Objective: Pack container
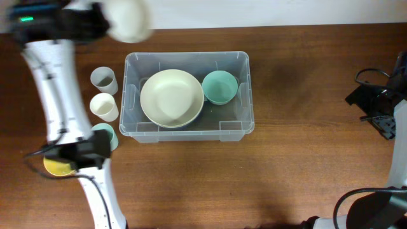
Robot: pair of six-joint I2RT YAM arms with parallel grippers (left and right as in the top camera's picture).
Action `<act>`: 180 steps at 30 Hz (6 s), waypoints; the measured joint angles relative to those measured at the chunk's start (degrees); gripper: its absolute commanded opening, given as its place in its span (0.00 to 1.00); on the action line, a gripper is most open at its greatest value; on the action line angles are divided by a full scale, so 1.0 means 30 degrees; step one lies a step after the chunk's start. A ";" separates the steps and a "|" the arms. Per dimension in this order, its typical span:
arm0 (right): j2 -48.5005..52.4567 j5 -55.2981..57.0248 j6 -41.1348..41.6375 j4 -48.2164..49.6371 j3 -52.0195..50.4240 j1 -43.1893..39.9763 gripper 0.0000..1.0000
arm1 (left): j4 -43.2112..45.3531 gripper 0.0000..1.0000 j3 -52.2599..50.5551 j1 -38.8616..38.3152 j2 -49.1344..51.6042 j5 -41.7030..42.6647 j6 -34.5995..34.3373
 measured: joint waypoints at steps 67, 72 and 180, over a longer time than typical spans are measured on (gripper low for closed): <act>0.0000 0.0000 -0.0015 0.0000 0.0000 0.0000 0.99 | -0.0481 0.27 -0.0262 -0.8211 0.7155 -0.3599 0.0998; 0.0000 0.0000 -0.0007 0.0000 0.0000 0.0000 0.99 | -0.0342 0.36 -0.0262 -0.8211 0.7155 -0.3665 0.0969; 0.0007 0.0000 -0.0007 0.0000 0.0000 0.0000 0.99 | 0.9850 0.73 -3.2873 1.2699 -0.8976 -0.9792 -0.8553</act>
